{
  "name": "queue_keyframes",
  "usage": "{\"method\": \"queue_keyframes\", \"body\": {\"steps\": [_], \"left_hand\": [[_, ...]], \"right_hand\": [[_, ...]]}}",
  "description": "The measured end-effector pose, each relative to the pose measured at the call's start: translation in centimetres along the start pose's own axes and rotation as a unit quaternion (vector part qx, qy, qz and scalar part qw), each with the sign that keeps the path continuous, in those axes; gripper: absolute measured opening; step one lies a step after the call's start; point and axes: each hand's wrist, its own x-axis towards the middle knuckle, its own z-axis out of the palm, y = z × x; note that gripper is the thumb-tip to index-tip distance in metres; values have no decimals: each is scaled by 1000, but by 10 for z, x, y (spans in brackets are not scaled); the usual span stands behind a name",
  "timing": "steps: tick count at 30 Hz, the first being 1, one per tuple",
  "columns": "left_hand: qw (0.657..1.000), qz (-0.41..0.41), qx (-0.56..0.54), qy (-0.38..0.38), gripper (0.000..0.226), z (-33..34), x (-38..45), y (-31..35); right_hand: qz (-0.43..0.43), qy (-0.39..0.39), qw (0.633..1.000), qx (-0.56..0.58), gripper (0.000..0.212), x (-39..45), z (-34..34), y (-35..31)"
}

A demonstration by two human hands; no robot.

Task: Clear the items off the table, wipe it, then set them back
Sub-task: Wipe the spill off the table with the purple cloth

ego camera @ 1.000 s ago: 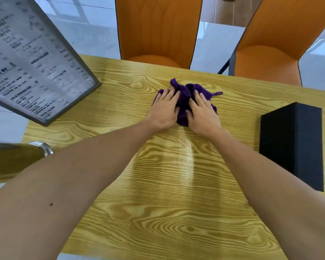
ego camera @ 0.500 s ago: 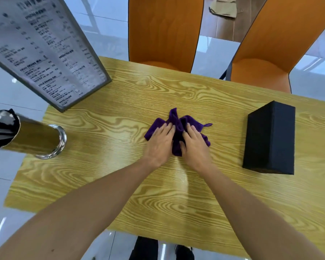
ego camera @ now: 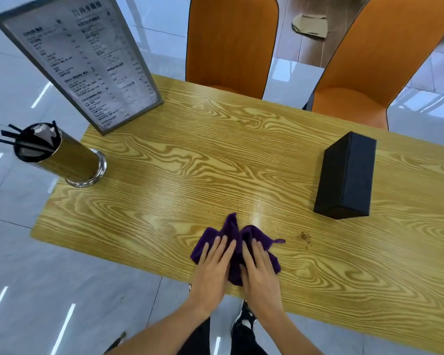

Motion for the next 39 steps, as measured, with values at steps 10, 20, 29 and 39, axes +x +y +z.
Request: {"method": "queue_keyframes", "body": {"steps": [10, 20, 29, 39], "left_hand": [[998, 8, 54, 4, 77, -16, 41, -9], [997, 35, 64, 21, 69, -48, 208, -28], [995, 65, 72, -17, 60, -70, 331, -6], [991, 115, 58, -45, 54, -56, 307, 19]], "right_hand": [[-12, -7, 998, -57, 47, 38, -7, 4], [21, 8, 999, -35, 49, 194, -42, 25], [81, -40, 996, -7, 58, 289, -94, 64], [150, -14, 988, 20, 52, 236, -88, 73]]}}
